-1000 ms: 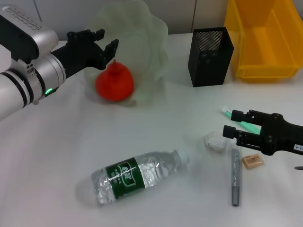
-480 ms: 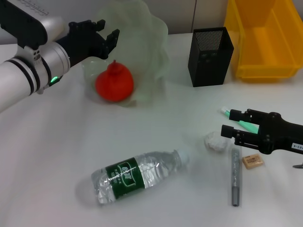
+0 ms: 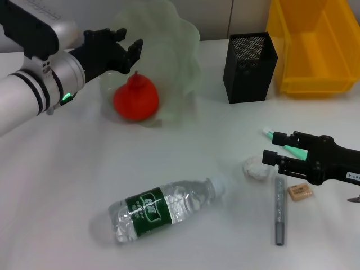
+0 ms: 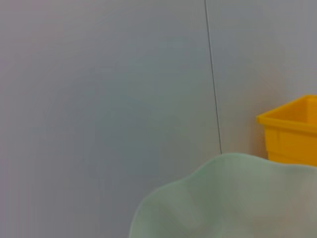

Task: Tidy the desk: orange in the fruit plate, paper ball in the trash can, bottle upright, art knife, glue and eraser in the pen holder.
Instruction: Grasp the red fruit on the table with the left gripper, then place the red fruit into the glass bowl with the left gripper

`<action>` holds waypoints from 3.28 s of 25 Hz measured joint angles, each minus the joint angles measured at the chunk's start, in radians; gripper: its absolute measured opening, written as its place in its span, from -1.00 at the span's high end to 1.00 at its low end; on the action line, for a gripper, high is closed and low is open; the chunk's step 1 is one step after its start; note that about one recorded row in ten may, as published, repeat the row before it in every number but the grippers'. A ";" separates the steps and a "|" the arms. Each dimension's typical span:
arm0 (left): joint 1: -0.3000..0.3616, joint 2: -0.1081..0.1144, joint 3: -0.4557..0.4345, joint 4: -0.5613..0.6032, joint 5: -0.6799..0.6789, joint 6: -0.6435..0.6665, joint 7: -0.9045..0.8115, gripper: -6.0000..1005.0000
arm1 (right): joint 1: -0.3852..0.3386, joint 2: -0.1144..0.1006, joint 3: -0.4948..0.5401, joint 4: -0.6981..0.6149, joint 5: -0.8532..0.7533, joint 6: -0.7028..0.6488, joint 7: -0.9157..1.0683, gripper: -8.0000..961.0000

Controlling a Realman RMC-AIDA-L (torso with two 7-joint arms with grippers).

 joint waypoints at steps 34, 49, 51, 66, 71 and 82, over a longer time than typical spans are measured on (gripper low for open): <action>-0.003 0.001 0.073 -0.050 0.217 -0.038 -0.224 0.21 | -0.004 0.000 0.000 0.032 -0.012 0.000 -0.001 -0.38; -0.003 0.002 0.106 -0.039 0.218 -0.041 -0.265 0.22 | -0.005 0.000 0.000 0.032 -0.012 0.001 -0.001 -0.38; -0.005 0.003 0.107 -0.039 0.219 -0.041 -0.265 0.36 | -0.005 0.000 0.000 0.032 -0.012 0.001 -0.001 -0.38; 0.044 0.008 0.120 0.082 0.246 -0.034 -0.292 0.76 | -0.014 0.000 0.008 0.032 -0.012 0.008 -0.001 -0.38; 0.070 0.009 0.120 0.152 0.248 -0.033 -0.293 0.82 | -0.015 0.000 0.010 0.032 -0.010 0.009 -0.002 -0.38; 0.062 0.007 0.111 0.240 0.248 -0.057 -0.281 0.87 | -0.017 0.000 0.010 0.037 -0.005 0.011 -0.001 -0.38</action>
